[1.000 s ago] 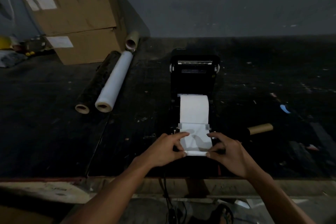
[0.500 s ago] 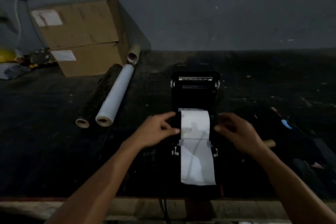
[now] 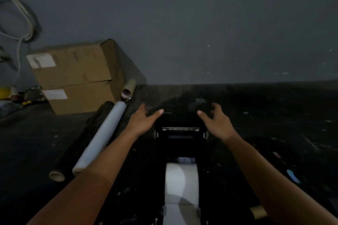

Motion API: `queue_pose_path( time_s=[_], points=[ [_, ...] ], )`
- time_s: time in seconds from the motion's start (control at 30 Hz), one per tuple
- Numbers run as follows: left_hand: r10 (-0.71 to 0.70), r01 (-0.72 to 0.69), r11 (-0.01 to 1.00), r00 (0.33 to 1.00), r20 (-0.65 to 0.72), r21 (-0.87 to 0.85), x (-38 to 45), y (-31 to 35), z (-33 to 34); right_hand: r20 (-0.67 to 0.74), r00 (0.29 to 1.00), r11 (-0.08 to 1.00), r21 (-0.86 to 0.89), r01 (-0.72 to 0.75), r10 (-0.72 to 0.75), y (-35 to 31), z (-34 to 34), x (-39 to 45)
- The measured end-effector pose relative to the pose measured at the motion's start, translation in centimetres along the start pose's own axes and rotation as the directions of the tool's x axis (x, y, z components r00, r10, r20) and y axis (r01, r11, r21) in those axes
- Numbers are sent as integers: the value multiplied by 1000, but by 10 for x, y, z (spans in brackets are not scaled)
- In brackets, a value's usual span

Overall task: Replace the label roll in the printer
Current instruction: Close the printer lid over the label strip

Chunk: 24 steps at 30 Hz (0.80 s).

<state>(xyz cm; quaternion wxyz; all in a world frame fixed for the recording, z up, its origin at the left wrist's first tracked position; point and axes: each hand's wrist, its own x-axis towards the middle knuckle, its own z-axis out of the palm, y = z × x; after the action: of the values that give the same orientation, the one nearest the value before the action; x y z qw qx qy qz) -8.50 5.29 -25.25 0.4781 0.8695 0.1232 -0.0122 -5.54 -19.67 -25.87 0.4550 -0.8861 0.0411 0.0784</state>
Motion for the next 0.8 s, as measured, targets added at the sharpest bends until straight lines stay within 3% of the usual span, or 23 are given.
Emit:
queue_pose_path(
  time_s=[0.2,0.43,0.8],
  points=[
    [-63,64,997,997,48,-38,-2,-16,-6,117,993,969,242,-56,28,-7,18,-11],
    [-56,88,937,993,104,-337,24,24,5,65,998,940,340,-3,-20,-30,-15,20],
    [173,-130,974,956,239,-185,118,149,29,-27,989,848,512,137,-143,-47,-130,107]
  ],
)
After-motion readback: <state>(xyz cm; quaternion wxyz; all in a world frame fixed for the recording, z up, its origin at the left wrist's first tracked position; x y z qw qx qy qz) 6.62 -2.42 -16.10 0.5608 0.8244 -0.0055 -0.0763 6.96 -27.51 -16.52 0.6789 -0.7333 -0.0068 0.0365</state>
